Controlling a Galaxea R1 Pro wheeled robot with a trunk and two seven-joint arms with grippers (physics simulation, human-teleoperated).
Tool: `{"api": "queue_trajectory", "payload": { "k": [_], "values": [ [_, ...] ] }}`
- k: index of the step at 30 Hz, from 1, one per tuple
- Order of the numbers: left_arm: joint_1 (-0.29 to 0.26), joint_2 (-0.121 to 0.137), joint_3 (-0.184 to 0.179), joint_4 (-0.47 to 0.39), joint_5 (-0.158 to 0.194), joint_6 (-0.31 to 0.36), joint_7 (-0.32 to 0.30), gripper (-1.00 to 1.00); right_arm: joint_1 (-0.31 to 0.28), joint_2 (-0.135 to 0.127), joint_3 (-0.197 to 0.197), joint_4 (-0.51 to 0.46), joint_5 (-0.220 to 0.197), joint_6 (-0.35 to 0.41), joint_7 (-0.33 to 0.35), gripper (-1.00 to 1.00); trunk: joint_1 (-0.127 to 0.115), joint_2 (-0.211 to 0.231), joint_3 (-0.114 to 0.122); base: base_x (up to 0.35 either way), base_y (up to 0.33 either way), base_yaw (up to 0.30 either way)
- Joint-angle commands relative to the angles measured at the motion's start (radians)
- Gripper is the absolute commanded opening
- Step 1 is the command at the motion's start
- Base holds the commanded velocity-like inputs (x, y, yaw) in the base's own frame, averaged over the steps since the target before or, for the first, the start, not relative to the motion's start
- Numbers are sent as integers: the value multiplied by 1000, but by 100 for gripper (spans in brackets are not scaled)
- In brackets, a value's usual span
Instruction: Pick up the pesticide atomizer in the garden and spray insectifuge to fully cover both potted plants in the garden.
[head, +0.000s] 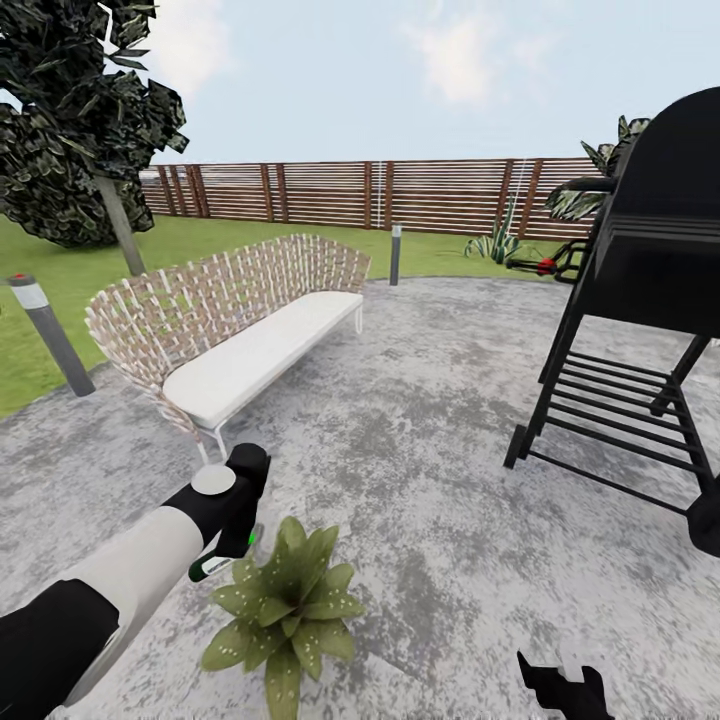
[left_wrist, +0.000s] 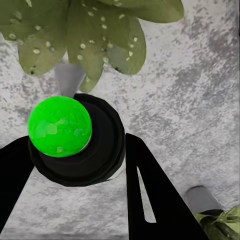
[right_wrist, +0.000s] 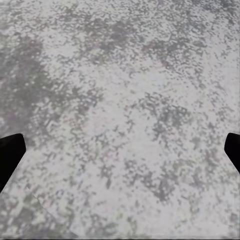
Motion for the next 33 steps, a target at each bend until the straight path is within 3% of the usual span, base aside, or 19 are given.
{"api": "queue_trajectory", "payload": {
  "k": [1, 9, 19, 26, 29, 33],
  "values": [
    [-1, 1, -5, -2, 0, 11, -5, -100, -1, 1, -9, -1, 6, -5, 8, 100, -1, 0, -1, -229, 236, -87],
    [-1, 1, -5, -5, 1, 12, -5, -100, -1, 1, -9, 0, 6, -5, 8, 100, -1, 0, 5, -155, 267, -209],
    [-2, -1, -5, -10, 1, 12, -5, -100, -1, 2, -9, 1, 6, -5, 8, 100, -1, 0, 13, 173, 275, -229],
    [0, 2, -6, -8, 1, 12, 0, -100, -1, 2, -9, 0, 6, -5, 8, 100, -1, 0, 17, 30, 25, -151],
    [1, 3, -6, 3, 2, 12, 50, -100, -1, 1, -9, 0, 6, -5, 8, 100, -1, 0, 17, 1, 1, -11],
    [1, 6, -4, 6, 6, 12, 68, -100, -1, 2, -9, 0, 6, -5, 8, 100, -1, 0, 17, 0, 11, -1]
  ]
}}
